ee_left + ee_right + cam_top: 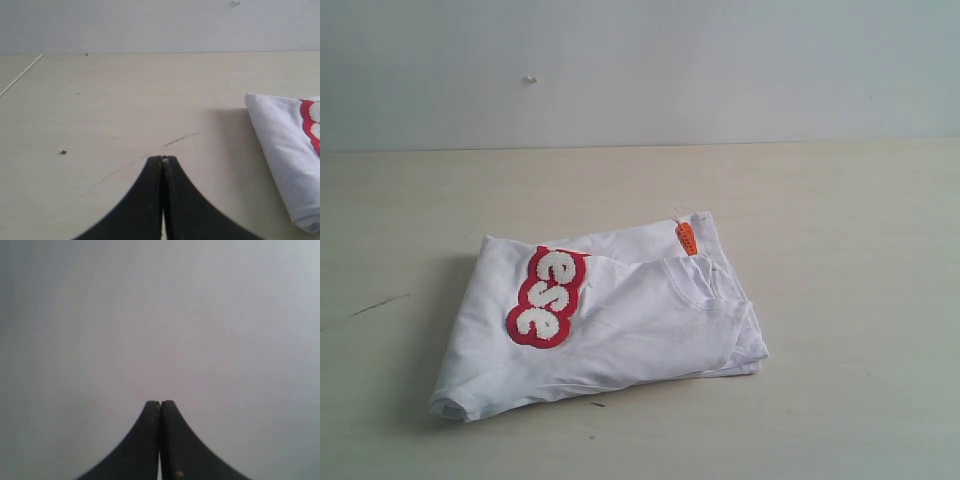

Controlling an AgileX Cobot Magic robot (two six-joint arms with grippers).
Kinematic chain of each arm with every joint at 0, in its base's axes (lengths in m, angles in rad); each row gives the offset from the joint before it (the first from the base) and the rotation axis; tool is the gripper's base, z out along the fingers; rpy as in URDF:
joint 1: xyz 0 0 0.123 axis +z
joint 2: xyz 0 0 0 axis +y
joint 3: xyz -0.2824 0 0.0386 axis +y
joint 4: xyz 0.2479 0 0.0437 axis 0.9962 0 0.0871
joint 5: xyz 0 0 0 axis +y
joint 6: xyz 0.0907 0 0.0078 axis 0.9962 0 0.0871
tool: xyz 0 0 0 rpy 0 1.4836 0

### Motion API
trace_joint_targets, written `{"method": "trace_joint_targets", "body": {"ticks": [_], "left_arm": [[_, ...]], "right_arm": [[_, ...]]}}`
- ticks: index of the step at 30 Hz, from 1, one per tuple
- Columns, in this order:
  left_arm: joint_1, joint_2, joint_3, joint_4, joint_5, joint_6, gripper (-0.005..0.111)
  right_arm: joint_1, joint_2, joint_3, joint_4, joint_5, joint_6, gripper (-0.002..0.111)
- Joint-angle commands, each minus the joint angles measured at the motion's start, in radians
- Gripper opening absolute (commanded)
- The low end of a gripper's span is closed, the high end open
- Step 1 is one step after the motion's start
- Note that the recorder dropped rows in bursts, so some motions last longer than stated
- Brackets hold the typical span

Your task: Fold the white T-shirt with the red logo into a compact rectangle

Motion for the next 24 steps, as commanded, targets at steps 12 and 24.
{"method": "trace_joint_targets", "body": {"ticks": [12,24], "left_arm": [[0.003,-0.005,0.002,-0.006,-0.005,-0.009,0.0],[0.003,-0.005,0.002,-0.006,-0.005,-0.009,0.0]], "right_arm": [[-0.004,-0.004,0.23,-0.004,0.188,-0.182,0.0],[-0.004,-0.004,0.23,0.029,0.325,-0.183,0.0]]}}
